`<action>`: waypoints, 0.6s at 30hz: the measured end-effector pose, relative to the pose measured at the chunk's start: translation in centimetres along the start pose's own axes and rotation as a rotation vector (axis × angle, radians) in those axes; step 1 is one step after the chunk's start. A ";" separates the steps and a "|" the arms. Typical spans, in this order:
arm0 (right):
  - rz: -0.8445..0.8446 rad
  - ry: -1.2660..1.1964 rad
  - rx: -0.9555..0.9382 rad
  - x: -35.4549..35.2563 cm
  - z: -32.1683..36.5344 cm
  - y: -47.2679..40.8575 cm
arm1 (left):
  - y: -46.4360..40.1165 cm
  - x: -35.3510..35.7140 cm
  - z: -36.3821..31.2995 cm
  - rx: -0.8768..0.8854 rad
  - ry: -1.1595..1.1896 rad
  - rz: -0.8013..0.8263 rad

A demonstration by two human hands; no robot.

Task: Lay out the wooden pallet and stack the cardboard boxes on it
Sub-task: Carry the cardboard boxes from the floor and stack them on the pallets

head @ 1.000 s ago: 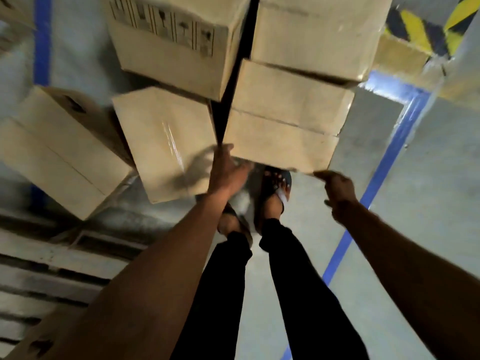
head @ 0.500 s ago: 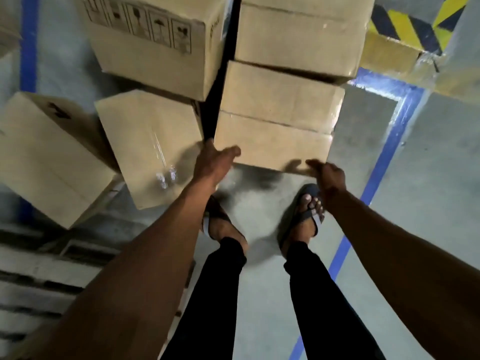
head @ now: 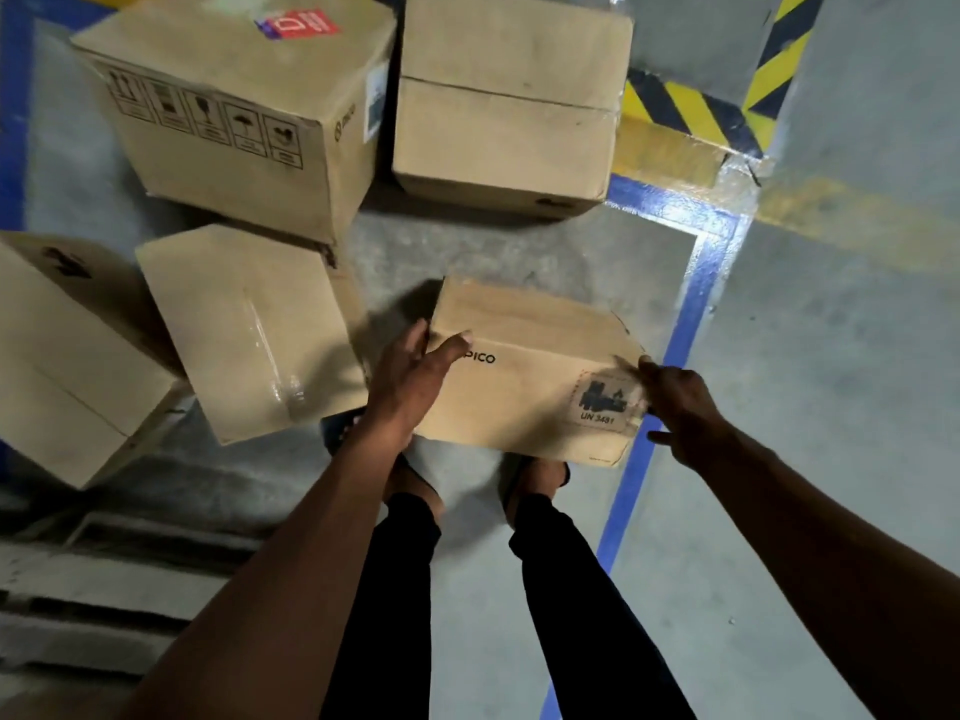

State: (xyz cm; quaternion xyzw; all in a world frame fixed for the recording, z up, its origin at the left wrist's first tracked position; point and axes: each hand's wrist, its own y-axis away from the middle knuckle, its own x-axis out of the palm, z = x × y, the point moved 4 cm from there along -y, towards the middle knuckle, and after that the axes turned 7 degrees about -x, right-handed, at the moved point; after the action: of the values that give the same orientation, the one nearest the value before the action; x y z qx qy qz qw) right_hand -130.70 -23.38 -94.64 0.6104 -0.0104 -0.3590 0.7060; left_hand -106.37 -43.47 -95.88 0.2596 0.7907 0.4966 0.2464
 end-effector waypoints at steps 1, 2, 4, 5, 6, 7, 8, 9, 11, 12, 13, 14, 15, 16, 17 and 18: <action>-0.001 0.018 -0.018 0.2 -0.2 0.7 | -0.6 -0.1 0.7 0.010 -0.032 -0.034; -0.006 0.018 -0.037 0.4 -0.3 1.6 | -1.0 -0.4 1.4 0.028 -0.087 -0.076; -0.002 -0.068 -0.089 0.7 -0.7 3.7 | -1.9 -1.6 2.6 0.102 -0.172 -0.195; 0.021 -0.123 -0.110 1.0 -1.1 4.7 | -2.1 -2.4 3.2 0.107 -0.174 -0.266; 0.068 -0.148 -0.114 1.4 -1.4 5.6 | -2.3 -3.3 4.3 0.065 -0.171 -0.346; 0.128 -0.134 -0.099 1.8 -1.8 6.1 | -2.4 -3.9 5.4 0.026 -0.166 -0.422; 0.183 -0.099 -0.077 2.1 -2.0 6.2 | -2.1 -4.3 6.3 -0.023 -0.175 -0.475; 0.209 -0.065 -0.055 2.3 -2.3 5.7 | -1.6 -4.4 7.1 -0.046 -0.205 -0.516; 0.192 -0.057 0.013 2.6 -2.7 3.8 | -0.3 -4.5 8.0 -0.036 -0.251 -0.597; 0.189 -0.079 0.049 2.7 -2.9 2.7 | -0.3 -4.5 8.6 -0.004 -0.249 -0.631; 0.213 -0.111 0.087 3.0 -3.1 1.4 | -0.5 -4.6 9.1 0.031 -0.234 -0.659; 0.250 -0.115 0.117 3.2 -3.3 0.2 | -1.1 -4.8 9.7 0.037 -0.192 -0.680; 0.296 -0.088 0.135 3.4 -3.4 -0.7 | -1.8 -5.0 10.0 0.019 -0.132 -0.702; 0.346 -0.055 0.131 3.7 -3.2 -1.5 | -2.3 -5.2 10.0 -0.017 -0.077 -0.710; 0.396 -0.042 0.119 3.9 -2.8 -2.2 | -2.6 -5.4 9.9 -0.046 -0.036 -0.710; 0.446 -0.047 0.098 4.2 -2.3 -2.9 | -3.1 -5.8 10.0 -0.080 -0.009 -0.706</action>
State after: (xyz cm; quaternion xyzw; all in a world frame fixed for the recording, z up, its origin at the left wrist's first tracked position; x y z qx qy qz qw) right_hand -127.95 -23.56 -99.48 0.6180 -0.1788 -0.2073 0.7370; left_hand -96.09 -41.84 -101.76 -0.0373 0.8106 0.4103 0.4161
